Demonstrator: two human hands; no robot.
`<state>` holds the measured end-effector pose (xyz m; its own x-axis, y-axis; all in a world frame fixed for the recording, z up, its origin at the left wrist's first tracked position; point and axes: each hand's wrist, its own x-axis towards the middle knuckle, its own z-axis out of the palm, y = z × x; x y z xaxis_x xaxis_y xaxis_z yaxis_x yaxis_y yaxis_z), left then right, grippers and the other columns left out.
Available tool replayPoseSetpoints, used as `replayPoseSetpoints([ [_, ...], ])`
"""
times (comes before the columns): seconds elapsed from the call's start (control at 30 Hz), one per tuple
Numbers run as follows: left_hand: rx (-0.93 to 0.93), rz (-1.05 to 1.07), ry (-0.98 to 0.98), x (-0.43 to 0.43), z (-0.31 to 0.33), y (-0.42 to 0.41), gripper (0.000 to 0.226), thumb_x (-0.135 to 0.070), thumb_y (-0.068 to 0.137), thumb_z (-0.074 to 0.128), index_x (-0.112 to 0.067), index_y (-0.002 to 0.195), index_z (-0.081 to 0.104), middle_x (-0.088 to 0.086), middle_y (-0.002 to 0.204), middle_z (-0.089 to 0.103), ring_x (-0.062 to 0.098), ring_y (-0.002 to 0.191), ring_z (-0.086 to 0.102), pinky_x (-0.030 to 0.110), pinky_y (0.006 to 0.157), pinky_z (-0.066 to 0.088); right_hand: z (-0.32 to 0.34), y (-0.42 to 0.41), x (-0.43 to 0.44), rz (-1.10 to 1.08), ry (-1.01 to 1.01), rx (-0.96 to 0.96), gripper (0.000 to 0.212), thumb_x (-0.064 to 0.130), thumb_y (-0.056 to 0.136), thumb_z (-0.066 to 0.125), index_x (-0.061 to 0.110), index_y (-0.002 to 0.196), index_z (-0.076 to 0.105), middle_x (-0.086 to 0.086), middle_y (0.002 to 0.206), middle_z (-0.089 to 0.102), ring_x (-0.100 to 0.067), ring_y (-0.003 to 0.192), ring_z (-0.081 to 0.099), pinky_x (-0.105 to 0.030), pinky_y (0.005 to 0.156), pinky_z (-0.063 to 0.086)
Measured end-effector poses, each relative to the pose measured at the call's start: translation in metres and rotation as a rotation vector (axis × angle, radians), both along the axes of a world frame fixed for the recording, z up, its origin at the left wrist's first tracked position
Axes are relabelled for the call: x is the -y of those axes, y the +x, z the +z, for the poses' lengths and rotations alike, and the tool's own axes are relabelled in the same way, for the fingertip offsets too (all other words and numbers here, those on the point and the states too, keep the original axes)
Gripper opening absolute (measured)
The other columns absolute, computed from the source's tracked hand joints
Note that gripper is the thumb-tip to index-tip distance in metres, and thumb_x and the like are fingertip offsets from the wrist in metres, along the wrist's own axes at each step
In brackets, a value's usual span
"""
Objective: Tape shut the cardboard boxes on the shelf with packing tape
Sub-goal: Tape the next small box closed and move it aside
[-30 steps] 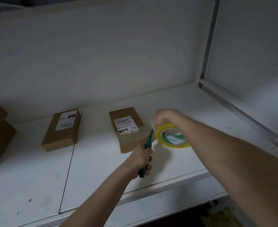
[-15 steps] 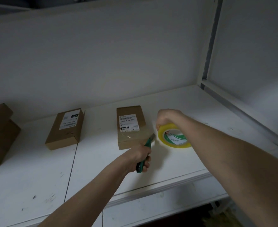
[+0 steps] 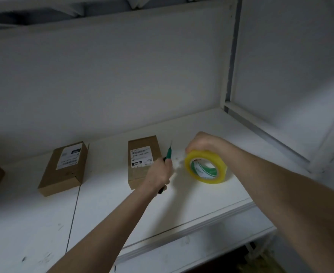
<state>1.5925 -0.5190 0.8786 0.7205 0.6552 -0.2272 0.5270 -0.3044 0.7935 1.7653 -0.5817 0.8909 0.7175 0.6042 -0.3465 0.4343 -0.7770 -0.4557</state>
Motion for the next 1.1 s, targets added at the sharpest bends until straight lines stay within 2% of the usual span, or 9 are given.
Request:
replayPoseSetpoints([
  [0.1, 0.0, -0.072, 0.199, -0.011, -0.004, 0.02, 0.023, -0.015, 0.097, 0.033, 0.0, 0.1, 0.05, 0.017, 0.081, 0.058, 0.031, 0.066, 0.057, 0.037, 0.06, 0.043, -0.002, 0.013, 0.023, -0.078, 0.156, -0.06, 0.029, 0.029, 0.076, 0.074, 0.005, 0.091, 0.071, -0.009, 0.089, 0.068, -0.025, 0.085, 0.068, -0.032, 0.07, 0.054],
  [0.23, -0.167, -0.247, 0.427, -0.004, -0.026, 0.046, 0.033, -0.019, 0.098, 0.041, -0.003, 0.126, 0.042, 0.023, 0.114, 0.056, 0.041, 0.102, 0.058, 0.036, 0.075, 0.043, -0.005, 0.023, 0.052, -0.146, 0.459, -0.078, 0.016, 0.032, 0.081, 0.075, 0.02, 0.092, 0.076, -0.003, 0.106, 0.072, -0.02, 0.099, 0.066, -0.033, 0.092, 0.053],
  [0.33, -0.306, -0.304, 0.479, 0.012, -0.049, 0.055, 0.039, -0.019, 0.1, 0.035, -0.009, 0.138, 0.033, 0.02, 0.126, 0.041, 0.04, 0.111, 0.054, 0.043, 0.091, 0.043, -0.007, 0.023, 0.067, -0.199, 0.596, -0.052, 0.006, 0.031, 0.083, 0.074, 0.029, 0.088, 0.074, 0.0, 0.106, 0.072, -0.018, 0.104, 0.065, -0.032, 0.095, 0.05],
  [0.43, -0.366, -0.358, 0.545, 0.013, -0.06, 0.061, 0.042, -0.021, 0.1, 0.035, -0.014, 0.142, 0.033, 0.017, 0.127, 0.039, 0.038, 0.111, 0.053, 0.043, 0.092, 0.044, -0.008, 0.023, 0.078, -0.245, 0.657, -0.034, 0.016, 0.033, 0.084, 0.073, 0.024, 0.097, 0.077, 0.002, 0.105, 0.072, -0.015, 0.103, 0.064, -0.033, 0.096, 0.049],
  [0.5, -0.231, -0.33, 0.648, 0.011, -0.049, 0.07, 0.04, -0.025, 0.1, 0.037, -0.012, 0.137, 0.044, 0.017, 0.124, 0.043, 0.036, 0.11, 0.053, 0.042, 0.093, 0.047, -0.011, 0.025, 0.084, -0.256, 0.679, 0.008, 0.02, 0.036, 0.083, 0.072, 0.025, 0.099, 0.078, 0.004, 0.107, 0.073, -0.015, 0.105, 0.065, -0.036, 0.097, 0.049],
  [0.67, 0.522, -0.128, 0.583, 0.016, 0.012, 0.093, 0.027, -0.018, 0.093, 0.057, -0.009, 0.118, 0.061, 0.012, 0.107, 0.057, 0.024, 0.098, 0.058, 0.031, 0.084, 0.045, -0.012, 0.025, 0.092, -0.291, 0.657, 0.111, 0.016, 0.043, 0.083, 0.067, 0.036, 0.093, 0.077, 0.011, 0.108, 0.073, -0.014, 0.106, 0.064, -0.035, 0.096, 0.049],
  [0.87, 0.485, -0.317, 0.934, 0.034, 0.012, 0.111, 0.029, -0.025, 0.085, 0.066, -0.009, 0.107, 0.072, 0.012, 0.103, 0.064, 0.031, 0.099, 0.056, 0.038, 0.077, 0.052, -0.008, 0.023, 0.095, -0.28, 0.647, 0.183, 0.016, 0.042, 0.085, 0.061, 0.039, 0.09, 0.076, 0.013, 0.107, 0.072, -0.013, 0.103, 0.064, -0.033, 0.093, 0.05],
  [0.97, 0.374, -0.324, 0.773, 0.042, 0.014, 0.12, 0.03, -0.025, 0.091, 0.063, -0.01, 0.117, 0.068, 0.012, 0.116, 0.064, 0.029, 0.111, 0.054, 0.035, 0.09, 0.045, -0.005, 0.024, 0.099, -0.269, 0.653, 0.198, 0.018, 0.043, 0.086, 0.059, 0.038, 0.093, 0.075, 0.011, 0.107, 0.072, -0.014, 0.103, 0.064, -0.035, 0.092, 0.05],
  [1.1, 0.358, -0.235, 0.364, 0.048, 0.017, 0.128, 0.024, -0.02, 0.085, 0.068, -0.008, 0.106, 0.073, 0.01, 0.106, 0.072, 0.022, 0.101, 0.065, 0.03, 0.089, 0.05, -0.003, 0.025, 0.107, -0.225, 0.636, 0.238, 0.02, 0.044, 0.089, 0.055, 0.039, 0.093, 0.073, 0.009, 0.106, 0.072, -0.016, 0.1, 0.063, -0.037, 0.088, 0.05],
])
